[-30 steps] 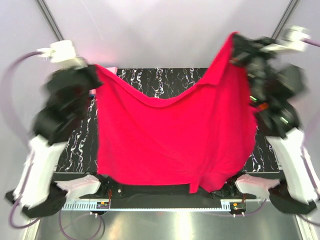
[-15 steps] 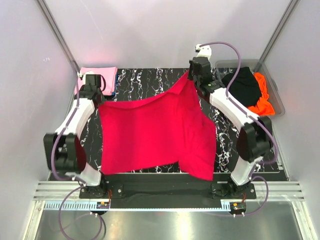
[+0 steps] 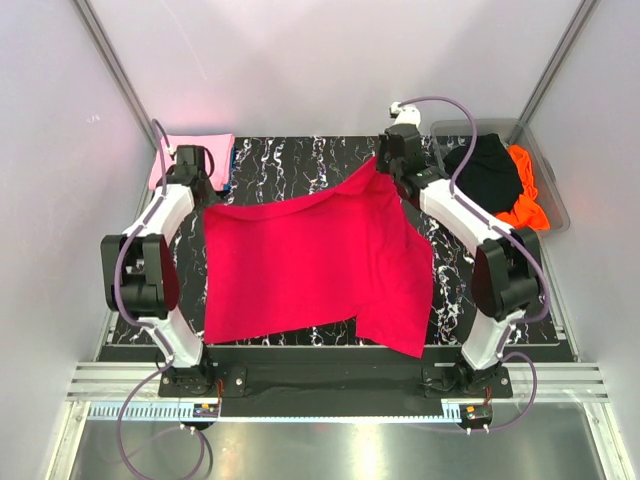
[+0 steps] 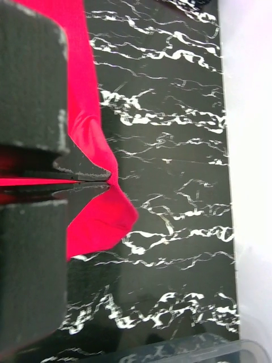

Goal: Fold and stack the t-shirts
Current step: Flatten the tshirt out

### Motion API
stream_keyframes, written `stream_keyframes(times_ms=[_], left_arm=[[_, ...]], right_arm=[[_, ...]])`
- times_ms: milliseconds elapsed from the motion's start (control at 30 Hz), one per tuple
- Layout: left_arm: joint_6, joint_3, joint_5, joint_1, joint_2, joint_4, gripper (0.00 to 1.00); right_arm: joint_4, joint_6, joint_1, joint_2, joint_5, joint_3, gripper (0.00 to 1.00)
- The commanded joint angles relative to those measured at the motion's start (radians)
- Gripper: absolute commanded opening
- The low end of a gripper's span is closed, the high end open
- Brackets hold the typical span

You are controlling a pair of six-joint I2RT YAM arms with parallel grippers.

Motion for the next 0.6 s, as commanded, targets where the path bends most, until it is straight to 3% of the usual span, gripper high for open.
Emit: stream_keyframes(times_ms=[0,233,567], left_arm=[[0.001,-0.010,0.019,0.007,-0.103,0.000,0.00],[0.007,0.016,0.016,0.024,-0.266,-0.042,0.00],[0.050,0.395,0.294,0.024,-0.470,-0.056,0.00]], right_arm=[[-0.008,0.031,-0.028,-0.130,-0.021,-0.043,0.00],[-0.031,0.091,-0.123,-0.243,-0.035,-0.060,0.00],[-0.016,-0.078,-0.134,-0.340,-0.026,0.250,0.00]])
